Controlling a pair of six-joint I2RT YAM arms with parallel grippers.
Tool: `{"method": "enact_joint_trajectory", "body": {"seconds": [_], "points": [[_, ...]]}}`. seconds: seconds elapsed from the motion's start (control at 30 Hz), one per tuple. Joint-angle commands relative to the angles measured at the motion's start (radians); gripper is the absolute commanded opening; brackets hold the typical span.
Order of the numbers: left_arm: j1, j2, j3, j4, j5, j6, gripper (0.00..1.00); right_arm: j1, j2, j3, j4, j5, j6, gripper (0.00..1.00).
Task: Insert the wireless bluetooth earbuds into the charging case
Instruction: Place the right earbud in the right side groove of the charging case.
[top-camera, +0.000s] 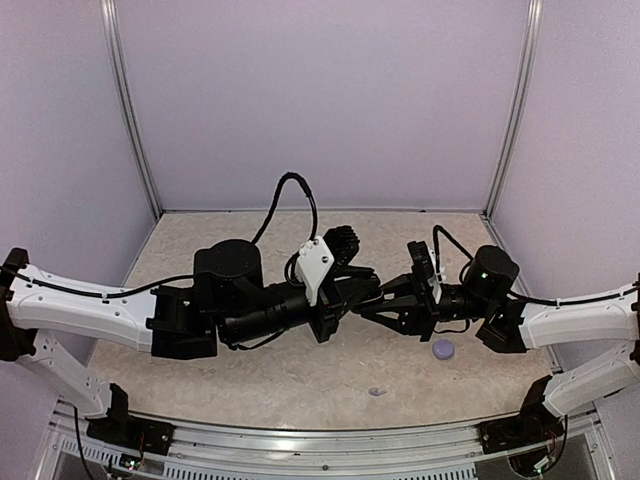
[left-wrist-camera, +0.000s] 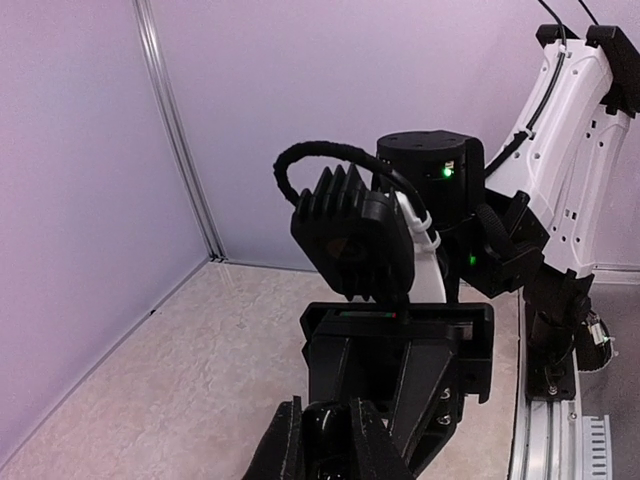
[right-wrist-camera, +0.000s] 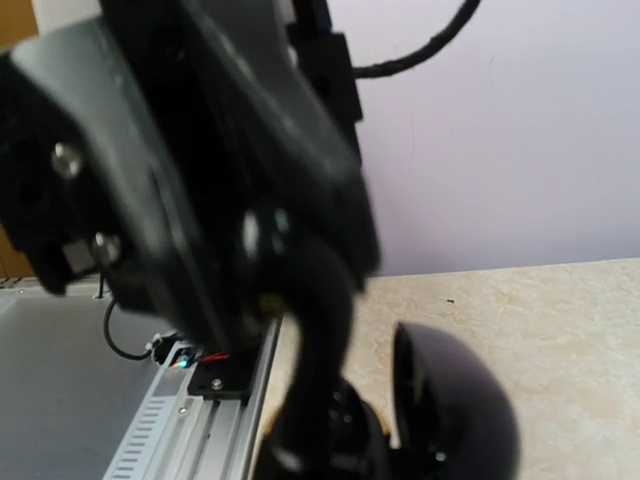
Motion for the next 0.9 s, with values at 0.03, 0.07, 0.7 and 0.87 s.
{"method": "enact_joint_trajectory", "body": {"seconds": [0.03, 0.07, 0.7, 0.87], "points": [[-0.007, 0.031, 0.031, -0.006, -0.022, 0.007, 0.02, 0.007, -0.005, 0.01, 0.021, 0.006, 0.015, 0.0], [-0.008, 0.036, 0.035, -0.009, -0.021, 0.008, 0.02, 0.007, -0.007, 0.009, 0.02, 0.006, 0.015, 0.0], [-0.005, 0.057, 0.045, -0.081, -0.045, 0.013, 0.02, 0.008, -0.032, 0.011, -0.001, 0.005, -0.006, 0.0], [-0.004, 0.076, 0.075, -0.154, -0.034, 0.012, 0.03, 0.007, -0.036, 0.014, -0.008, 0.009, -0.009, 0.0]]}}
